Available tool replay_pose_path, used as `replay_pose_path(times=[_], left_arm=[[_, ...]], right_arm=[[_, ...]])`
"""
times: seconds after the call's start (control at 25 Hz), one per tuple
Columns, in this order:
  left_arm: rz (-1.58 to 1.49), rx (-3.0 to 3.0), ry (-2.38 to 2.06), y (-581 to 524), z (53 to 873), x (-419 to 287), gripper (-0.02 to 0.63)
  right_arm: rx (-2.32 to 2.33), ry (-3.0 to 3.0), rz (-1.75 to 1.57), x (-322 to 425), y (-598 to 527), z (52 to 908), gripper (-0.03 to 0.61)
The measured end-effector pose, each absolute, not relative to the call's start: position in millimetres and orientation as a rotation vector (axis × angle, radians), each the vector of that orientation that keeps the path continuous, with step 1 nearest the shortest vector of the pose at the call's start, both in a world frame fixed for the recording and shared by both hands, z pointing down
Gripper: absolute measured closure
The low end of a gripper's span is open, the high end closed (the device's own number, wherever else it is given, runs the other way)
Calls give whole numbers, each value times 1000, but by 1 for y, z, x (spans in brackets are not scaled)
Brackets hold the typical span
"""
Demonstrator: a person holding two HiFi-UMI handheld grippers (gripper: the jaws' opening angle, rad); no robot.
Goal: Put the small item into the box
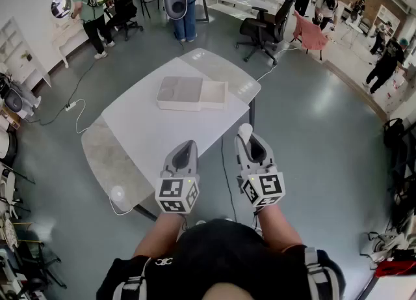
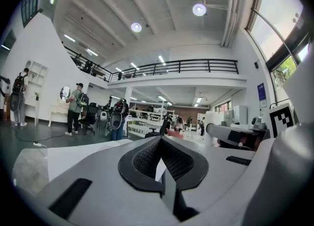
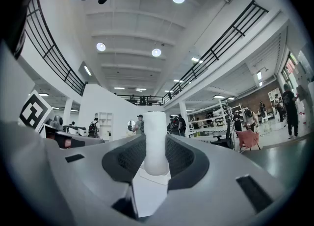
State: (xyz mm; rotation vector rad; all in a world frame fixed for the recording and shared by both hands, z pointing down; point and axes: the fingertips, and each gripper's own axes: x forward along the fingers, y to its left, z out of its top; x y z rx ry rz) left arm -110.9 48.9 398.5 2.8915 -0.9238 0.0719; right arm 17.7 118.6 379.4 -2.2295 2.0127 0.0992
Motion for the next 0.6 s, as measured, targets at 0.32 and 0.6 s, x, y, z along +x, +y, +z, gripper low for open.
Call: replay_pose_path(times=[0.32,0.6], left_arm=[[75,2899,-958,45,400,-121,607],[65,2906,-960,42,400,-137,609]], right_arm=[[-2243,2000,73,14,115,383,457],[-2258,2018,98,-4,109,379,457]])
